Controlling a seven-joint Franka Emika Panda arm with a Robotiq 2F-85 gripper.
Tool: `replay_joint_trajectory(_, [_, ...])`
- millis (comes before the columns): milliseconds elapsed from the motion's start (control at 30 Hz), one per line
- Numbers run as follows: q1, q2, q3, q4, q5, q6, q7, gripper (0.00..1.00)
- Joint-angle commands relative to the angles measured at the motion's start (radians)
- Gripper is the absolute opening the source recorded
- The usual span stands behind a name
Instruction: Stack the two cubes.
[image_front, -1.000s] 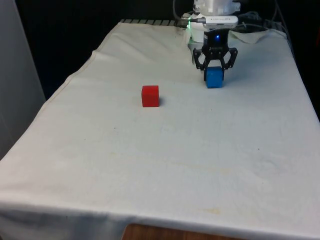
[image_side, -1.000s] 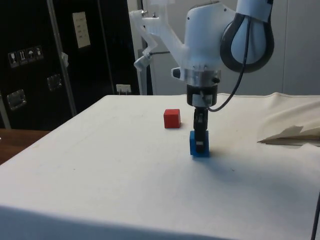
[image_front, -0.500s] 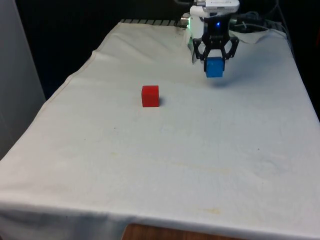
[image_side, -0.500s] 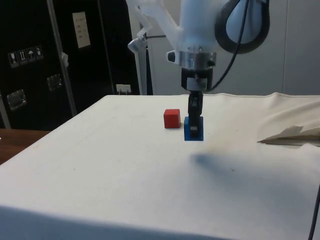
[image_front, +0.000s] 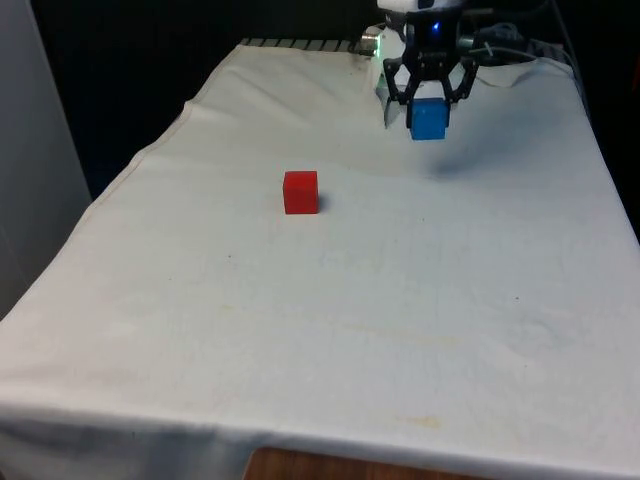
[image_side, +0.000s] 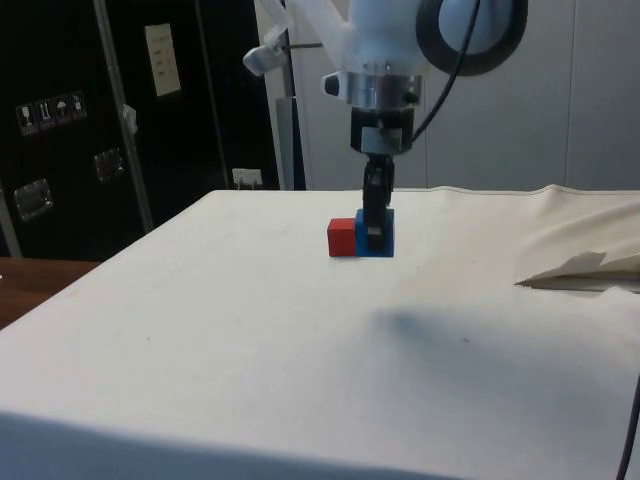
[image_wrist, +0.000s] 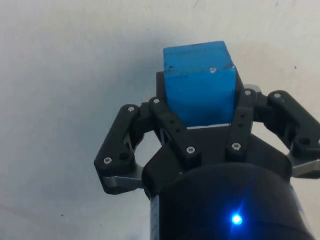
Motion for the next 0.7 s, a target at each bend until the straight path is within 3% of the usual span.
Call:
replay_joint_trajectory(0, [-0.002,-0.004,-0.005,0.011,0.005,-0.019,-0.011,0.02])
replay_joint_trajectory(667, [-0.004,-0.019,-0.066,0.140,0.017,-0.148,-0.073,0.02])
